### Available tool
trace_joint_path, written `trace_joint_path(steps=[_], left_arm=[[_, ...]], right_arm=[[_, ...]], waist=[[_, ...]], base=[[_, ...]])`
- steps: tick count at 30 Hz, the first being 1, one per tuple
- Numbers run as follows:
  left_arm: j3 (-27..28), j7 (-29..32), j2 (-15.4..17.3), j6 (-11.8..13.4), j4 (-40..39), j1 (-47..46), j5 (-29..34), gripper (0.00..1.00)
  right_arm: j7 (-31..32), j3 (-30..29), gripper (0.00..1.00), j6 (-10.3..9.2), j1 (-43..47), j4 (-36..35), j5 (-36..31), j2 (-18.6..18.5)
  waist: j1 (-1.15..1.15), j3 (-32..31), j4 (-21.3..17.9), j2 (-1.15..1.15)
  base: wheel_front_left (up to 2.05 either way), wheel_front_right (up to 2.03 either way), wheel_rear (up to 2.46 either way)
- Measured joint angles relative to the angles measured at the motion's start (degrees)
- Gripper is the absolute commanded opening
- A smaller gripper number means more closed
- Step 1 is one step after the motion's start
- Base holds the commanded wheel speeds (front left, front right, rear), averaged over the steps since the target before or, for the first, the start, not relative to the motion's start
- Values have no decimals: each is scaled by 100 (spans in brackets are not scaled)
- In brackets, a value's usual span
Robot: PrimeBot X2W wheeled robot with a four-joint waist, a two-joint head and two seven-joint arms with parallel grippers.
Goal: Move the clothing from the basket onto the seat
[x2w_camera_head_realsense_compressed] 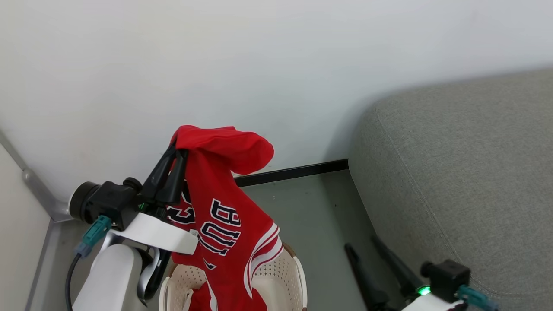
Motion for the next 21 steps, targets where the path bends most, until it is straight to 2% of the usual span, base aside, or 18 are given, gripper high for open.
trace_joint_path(steps=[2, 13, 21], left_arm=[[-45, 0, -14, -5, -38, -1, 33, 0], [-310, 0, -111, -7, -183, -11, 32, 0], [-675, 0, -146, -38, -286, -40, 32, 0]], right_arm=[[0, 199, 100, 0, -23, -51, -45, -10], [0, 1159, 100, 0, -442, -4, -1221, -20], [0, 1454, 100, 1, -637, 199, -1303, -47]], waist=[[0, 2, -4, 0], [0, 4, -10, 0], [0, -7, 35, 0]], base=[[0, 0, 0], [0, 0, 0], [0, 0, 0]])
